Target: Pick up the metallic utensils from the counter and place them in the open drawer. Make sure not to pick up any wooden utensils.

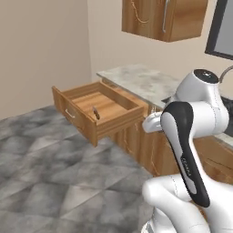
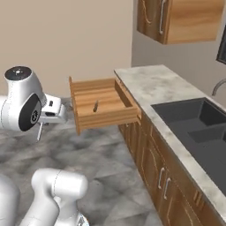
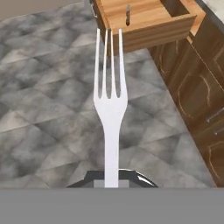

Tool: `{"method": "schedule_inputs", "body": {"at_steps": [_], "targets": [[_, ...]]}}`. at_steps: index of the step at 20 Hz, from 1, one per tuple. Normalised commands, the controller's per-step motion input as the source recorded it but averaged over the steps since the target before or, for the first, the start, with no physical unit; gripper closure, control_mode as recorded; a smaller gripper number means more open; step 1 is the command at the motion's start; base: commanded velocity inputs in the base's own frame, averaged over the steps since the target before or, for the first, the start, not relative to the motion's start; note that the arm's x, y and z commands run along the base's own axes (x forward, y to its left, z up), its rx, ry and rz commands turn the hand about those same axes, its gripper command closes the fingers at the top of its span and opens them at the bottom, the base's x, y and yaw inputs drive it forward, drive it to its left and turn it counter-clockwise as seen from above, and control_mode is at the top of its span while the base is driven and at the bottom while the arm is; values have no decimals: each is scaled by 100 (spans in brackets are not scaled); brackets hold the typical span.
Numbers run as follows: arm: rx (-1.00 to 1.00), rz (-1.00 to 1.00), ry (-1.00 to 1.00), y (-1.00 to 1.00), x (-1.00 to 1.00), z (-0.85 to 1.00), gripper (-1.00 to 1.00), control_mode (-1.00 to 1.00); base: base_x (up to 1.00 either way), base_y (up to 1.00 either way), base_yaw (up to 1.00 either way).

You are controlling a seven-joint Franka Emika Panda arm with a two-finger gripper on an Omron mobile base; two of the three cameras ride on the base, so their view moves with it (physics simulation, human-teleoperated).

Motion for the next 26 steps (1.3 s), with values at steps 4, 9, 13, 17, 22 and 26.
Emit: {"method": "schedule_inputs", "body": {"at_steps": [4,9,13,17,22,26], "targets": [[0,0,0,0,0,0,100,100,100,-56,11],[0,0,0,0,0,0,100,100,100,-37,24],[0,0,0,0,0,0,100,100,100,-3,36],[0,0,0,0,0,0,100,100,100,-28,28],[0,0,0,0,0,0,100,100,69,-39,8],[0,0,0,0,0,0,100,100,5,-1,1]]}}
